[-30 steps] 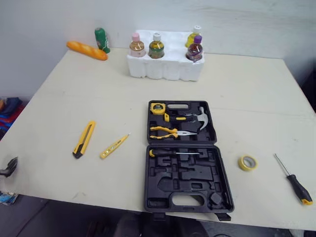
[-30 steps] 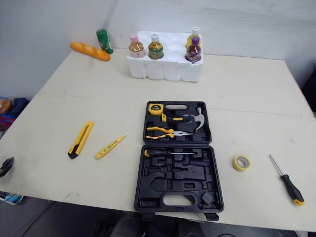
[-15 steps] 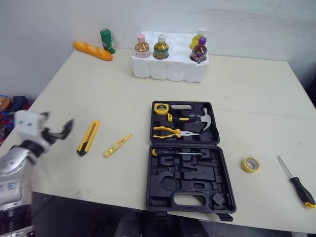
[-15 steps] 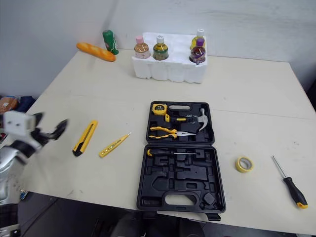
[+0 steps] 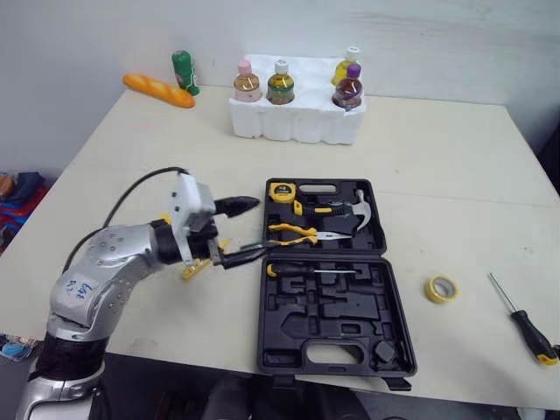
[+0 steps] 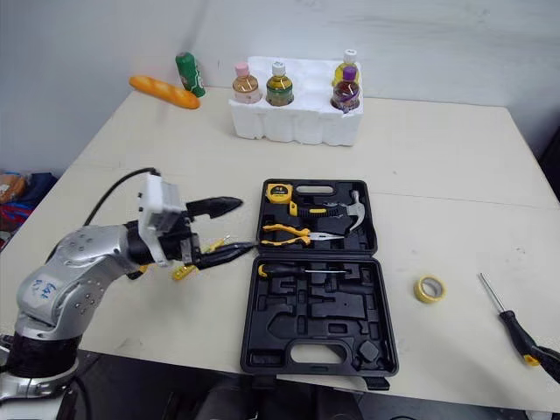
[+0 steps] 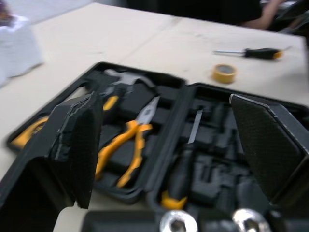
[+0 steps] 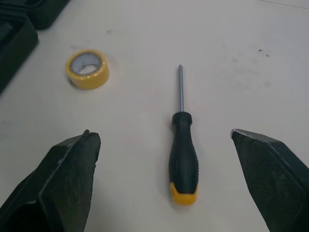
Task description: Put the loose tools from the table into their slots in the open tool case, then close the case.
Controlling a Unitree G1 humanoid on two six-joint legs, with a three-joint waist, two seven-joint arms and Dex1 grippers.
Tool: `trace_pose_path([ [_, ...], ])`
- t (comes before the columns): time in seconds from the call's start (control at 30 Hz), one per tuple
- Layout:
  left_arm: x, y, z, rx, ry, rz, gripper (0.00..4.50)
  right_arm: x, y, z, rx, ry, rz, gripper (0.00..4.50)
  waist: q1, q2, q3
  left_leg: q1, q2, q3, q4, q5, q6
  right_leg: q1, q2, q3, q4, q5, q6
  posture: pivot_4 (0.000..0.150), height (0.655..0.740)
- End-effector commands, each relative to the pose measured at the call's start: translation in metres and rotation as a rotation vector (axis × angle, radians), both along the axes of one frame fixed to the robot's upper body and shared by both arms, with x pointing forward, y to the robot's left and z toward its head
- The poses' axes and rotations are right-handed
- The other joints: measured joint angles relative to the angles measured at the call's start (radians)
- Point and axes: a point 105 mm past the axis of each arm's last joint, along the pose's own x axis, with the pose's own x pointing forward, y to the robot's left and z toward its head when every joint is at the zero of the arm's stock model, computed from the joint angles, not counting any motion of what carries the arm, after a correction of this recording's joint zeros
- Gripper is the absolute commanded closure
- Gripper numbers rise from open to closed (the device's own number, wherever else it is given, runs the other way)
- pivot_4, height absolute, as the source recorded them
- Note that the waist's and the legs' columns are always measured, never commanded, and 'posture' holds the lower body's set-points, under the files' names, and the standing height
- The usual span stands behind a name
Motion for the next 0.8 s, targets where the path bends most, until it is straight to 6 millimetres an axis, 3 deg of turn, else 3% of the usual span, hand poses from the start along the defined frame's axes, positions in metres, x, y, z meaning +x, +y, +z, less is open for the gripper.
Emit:
trace_pose_path([
  [0.03, -0.025, -0.018, 0.005, -0.014, 0.042, -0.145, 0.09, 0.009, 0.0, -0.003, -0.004, 0.049, -0.01, 0.0, 0.001, 0.0, 0.0, -0.001, 0.0, 0.0, 0.0, 0.0, -0.001, 0.0, 0.001, 0.0, 0.0, 0.0, 0.0, 0.15, 0.74],
  [0.2, -0.066, -0.032, 0.015, -0.083, 0.157, -0.413, 0.09, 0.021, -0.006, -0.014, -0.01, 0.112, 0.002, 0.0, 0.001, 0.0, 0.001, -0.002, 0.0, -0.001, 0.002, 0.0, -0.002, 0.0, 0.002, 0.001, -0.002, -0.001, 0.002, 0.15, 0.74],
  [0.5, -0.063, -0.031, 0.019, -0.072, 0.145, -0.366, 0.09, 0.038, -0.013, -0.018, -0.041, 0.058, -0.046, 0.0, 0.003, -0.001, 0.001, -0.002, 0.001, -0.003, 0.004, 0.001, -0.004, 0.0, 0.009, 0.003, -0.002, -0.001, 0.003, 0.15, 0.74],
  [0.8, -0.062, -0.032, 0.023, -0.067, 0.082, -0.391, 0.09, 0.024, -0.015, -0.04, 0.009, 0.16, -0.071, 0.0, 0.003, 0.0, 0.001, -0.002, 0.001, -0.002, 0.004, 0.002, -0.005, 0.0, 0.01, 0.003, -0.002, -0.001, 0.003, 0.15, 0.74],
])
